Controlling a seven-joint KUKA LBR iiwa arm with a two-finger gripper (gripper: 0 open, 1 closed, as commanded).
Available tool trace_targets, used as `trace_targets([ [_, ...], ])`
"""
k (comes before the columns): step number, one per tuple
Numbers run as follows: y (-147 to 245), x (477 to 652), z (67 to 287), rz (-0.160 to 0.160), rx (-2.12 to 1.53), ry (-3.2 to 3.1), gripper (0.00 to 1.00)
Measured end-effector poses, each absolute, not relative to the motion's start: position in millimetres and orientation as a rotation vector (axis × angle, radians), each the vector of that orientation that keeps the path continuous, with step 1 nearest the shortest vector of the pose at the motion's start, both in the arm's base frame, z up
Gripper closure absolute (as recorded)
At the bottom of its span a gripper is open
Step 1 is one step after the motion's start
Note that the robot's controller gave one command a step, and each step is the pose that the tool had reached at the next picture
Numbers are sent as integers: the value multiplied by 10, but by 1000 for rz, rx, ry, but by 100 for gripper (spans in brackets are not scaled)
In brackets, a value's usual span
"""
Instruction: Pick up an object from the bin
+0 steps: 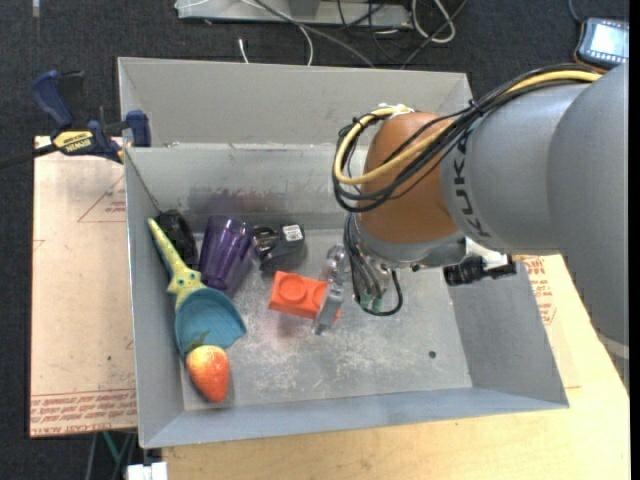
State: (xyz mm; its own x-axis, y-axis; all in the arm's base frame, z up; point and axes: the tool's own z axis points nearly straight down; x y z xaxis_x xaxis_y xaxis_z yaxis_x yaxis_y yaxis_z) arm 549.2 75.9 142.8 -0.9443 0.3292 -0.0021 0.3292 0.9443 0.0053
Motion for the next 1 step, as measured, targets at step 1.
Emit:
trace_targets([
  [1, 759, 5494, 1642, 8, 524, 3095, 100],
])
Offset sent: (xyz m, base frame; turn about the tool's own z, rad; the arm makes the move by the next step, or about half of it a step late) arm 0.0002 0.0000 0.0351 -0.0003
